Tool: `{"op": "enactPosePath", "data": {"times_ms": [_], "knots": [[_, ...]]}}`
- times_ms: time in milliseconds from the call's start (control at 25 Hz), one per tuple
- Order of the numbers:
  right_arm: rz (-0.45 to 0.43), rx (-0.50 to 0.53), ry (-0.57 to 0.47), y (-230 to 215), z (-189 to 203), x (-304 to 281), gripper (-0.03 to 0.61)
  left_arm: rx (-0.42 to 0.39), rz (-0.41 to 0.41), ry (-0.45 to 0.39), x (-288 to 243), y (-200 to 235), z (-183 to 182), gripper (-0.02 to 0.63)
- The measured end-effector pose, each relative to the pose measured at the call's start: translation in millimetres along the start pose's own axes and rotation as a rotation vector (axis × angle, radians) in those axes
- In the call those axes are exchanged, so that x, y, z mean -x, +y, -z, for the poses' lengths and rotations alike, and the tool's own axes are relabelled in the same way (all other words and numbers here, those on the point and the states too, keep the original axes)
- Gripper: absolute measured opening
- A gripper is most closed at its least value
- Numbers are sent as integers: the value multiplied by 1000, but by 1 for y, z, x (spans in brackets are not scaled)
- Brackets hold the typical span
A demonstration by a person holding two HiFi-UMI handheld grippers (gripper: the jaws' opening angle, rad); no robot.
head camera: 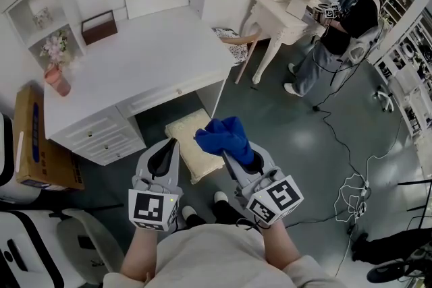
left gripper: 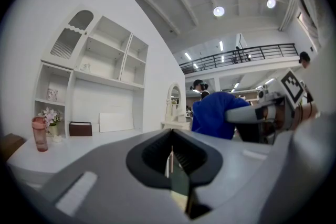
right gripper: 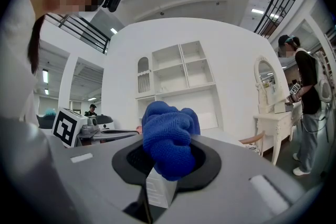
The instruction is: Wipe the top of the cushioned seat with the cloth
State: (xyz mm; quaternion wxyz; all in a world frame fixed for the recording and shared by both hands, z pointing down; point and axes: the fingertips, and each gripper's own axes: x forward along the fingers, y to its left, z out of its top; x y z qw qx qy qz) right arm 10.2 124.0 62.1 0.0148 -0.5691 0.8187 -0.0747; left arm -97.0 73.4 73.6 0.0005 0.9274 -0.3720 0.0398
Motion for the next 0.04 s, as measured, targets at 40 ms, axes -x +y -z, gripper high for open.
{"op": "enactPosePath", "data": {"times_ms": [40], "knots": [[1,0,-1,1,-1,0,87,2,0,-1,1,0,0,2]]}}
